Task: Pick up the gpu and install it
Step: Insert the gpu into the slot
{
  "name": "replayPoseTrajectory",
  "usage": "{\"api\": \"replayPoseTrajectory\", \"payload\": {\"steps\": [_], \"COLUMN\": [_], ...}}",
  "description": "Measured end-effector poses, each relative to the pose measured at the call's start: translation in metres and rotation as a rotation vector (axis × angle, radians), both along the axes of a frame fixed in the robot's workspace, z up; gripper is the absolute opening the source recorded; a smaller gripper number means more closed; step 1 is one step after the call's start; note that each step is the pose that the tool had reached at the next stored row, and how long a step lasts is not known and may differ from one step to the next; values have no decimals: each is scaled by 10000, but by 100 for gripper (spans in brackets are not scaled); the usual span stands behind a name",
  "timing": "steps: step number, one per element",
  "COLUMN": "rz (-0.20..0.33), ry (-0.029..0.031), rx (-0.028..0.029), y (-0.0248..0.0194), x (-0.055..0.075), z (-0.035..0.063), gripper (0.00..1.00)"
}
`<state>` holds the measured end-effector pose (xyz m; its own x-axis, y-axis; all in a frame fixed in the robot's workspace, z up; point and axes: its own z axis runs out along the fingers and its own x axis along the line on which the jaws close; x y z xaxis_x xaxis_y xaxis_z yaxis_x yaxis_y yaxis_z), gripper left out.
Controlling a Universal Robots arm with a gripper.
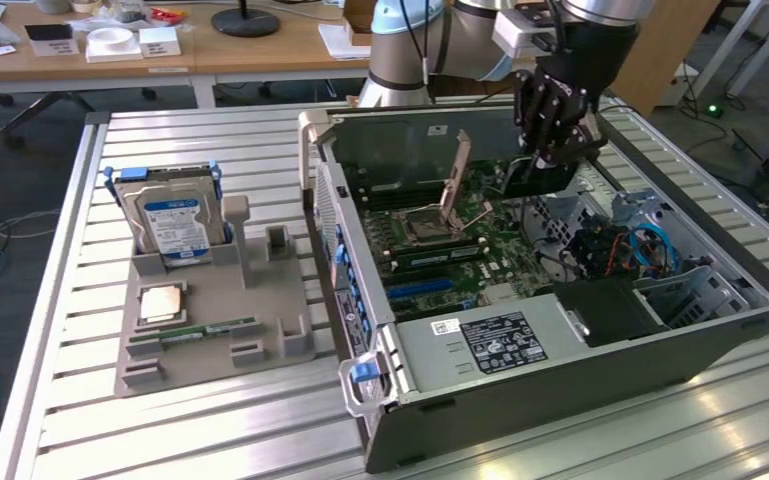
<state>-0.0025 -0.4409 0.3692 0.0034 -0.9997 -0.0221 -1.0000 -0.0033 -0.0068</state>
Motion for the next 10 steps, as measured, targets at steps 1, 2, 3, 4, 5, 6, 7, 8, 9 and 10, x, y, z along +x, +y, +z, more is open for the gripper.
{"api": "replayPoseTrajectory", "payload": {"steps": [1, 2, 3, 4, 5, 6, 7, 8, 9, 10], "rz": [0, -1, -1, -1, 0, -1, -1, -1, -2, -7], "ry": [-4, -7, -10, -13, -15, -15, -16, -16, -15, -16], "rx": [0, -2, -3, -3, -3, -4, -4, -5, -4, -4], "y": [0, -1, -1, 0, 0, 0, 0, 0, 0, 0], "x": [-11, -21, -30, -37, -46, -55, -64, -72, -78, -84], "z": [-5, -12, -22, -33, -44, -53, -62, -69, -75, -80], "gripper": [26, 26, 26, 26, 26, 26, 26, 26, 26, 26]}}
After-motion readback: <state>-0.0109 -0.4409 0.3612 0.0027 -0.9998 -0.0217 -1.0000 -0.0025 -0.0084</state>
